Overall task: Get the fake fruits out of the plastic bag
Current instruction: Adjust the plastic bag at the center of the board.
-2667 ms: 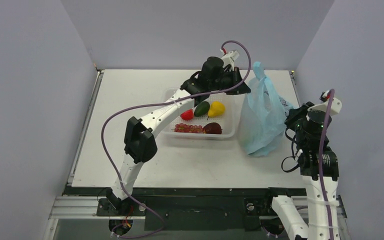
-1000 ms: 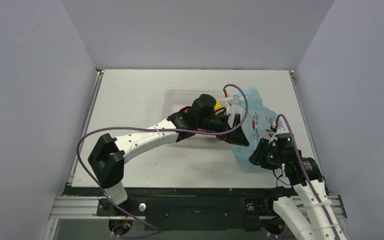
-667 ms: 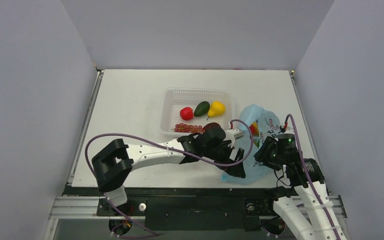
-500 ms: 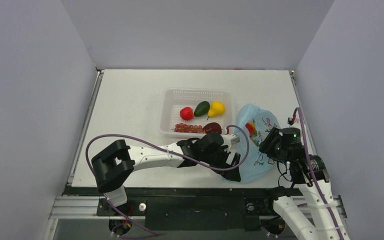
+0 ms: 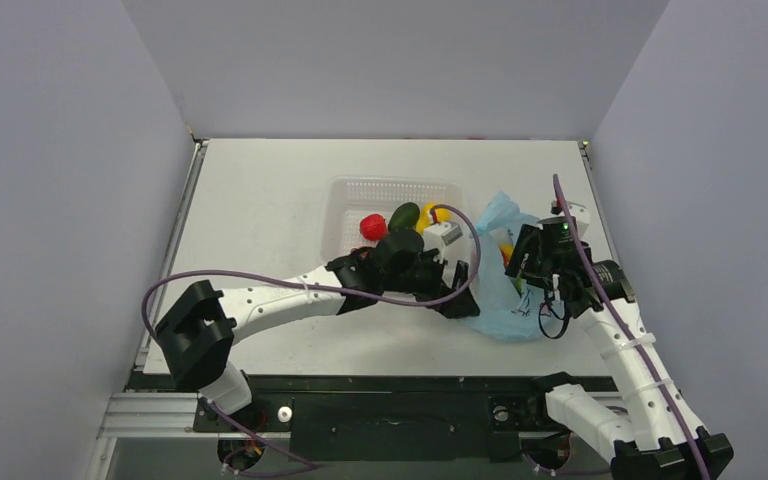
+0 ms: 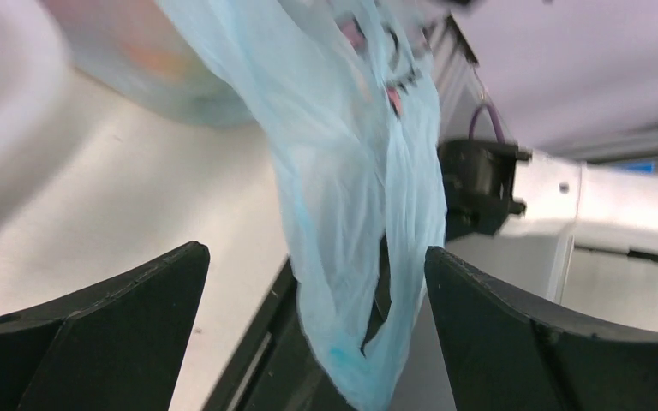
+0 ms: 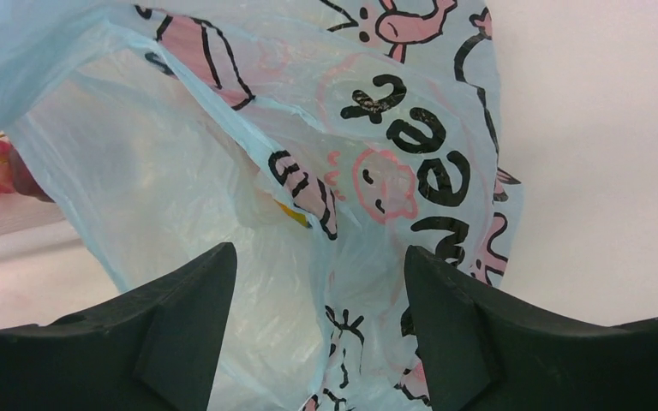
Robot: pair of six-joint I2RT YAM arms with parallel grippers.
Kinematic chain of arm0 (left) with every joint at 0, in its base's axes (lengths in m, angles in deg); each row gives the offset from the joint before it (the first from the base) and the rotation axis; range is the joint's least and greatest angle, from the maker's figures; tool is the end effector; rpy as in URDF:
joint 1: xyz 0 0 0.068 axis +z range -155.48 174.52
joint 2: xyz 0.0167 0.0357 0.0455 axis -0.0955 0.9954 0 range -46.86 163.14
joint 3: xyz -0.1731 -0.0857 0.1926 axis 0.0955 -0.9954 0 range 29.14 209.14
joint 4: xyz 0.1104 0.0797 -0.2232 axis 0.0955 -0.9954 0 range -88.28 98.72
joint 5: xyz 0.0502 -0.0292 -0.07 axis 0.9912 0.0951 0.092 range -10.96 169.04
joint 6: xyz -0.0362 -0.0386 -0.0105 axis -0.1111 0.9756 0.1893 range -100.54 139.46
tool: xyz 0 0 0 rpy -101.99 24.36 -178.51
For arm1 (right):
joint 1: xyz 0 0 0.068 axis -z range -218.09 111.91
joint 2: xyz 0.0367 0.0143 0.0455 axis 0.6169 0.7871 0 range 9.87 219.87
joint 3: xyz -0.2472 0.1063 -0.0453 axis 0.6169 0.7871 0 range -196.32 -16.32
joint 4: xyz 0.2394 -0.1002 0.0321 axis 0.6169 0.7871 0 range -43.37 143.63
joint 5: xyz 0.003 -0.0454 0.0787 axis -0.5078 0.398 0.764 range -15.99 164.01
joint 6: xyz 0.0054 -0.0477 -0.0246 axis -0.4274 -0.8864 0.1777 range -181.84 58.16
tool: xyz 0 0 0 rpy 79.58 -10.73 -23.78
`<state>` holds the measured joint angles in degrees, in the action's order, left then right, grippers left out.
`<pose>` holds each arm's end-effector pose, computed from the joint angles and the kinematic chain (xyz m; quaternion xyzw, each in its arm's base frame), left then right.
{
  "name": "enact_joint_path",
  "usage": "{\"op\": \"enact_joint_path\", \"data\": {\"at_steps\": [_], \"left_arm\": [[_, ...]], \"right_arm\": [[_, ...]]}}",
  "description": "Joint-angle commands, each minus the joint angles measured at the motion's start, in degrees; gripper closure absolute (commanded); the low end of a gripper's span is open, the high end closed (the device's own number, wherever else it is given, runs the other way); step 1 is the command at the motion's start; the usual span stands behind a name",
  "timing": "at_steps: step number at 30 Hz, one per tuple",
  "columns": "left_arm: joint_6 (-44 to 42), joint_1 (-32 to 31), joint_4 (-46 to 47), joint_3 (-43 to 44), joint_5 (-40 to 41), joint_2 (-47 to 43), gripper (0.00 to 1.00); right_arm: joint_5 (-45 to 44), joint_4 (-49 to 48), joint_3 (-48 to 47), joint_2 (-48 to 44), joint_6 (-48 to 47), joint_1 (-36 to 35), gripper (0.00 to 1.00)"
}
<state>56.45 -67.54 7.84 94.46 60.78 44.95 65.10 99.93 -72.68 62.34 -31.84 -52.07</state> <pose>0.1637 -0.3322 0.2722 0.2636 0.8055 -0.4783 0.2300 0.1669 0.0359 0.3165 0.1569 0.9222 0.0619 0.3479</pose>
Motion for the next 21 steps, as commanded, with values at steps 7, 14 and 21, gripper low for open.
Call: {"op": "enact_joint_path", "data": {"at_steps": [7, 14, 21], "left_arm": [[1.3, 9.55, 3.13, 11.23, -4.85, 2.49, 0.03], [2.71, 7.48, 3.4, 18.18, -6.69, 13.38, 0.03], [2.72, 5.9, 4.07, 21.48, -2.9, 19.14, 0.15]], "right_arm": [[-10.02, -0.88, -0.61, 3.33, -2.82, -2.99, 0.28], [-16.44, 0.33, -0.07, 4.64, -1.82, -5.83, 0.28], [-21.53, 0.57, 0.18, 5.98, -0.22, -5.73, 0.32]]}}
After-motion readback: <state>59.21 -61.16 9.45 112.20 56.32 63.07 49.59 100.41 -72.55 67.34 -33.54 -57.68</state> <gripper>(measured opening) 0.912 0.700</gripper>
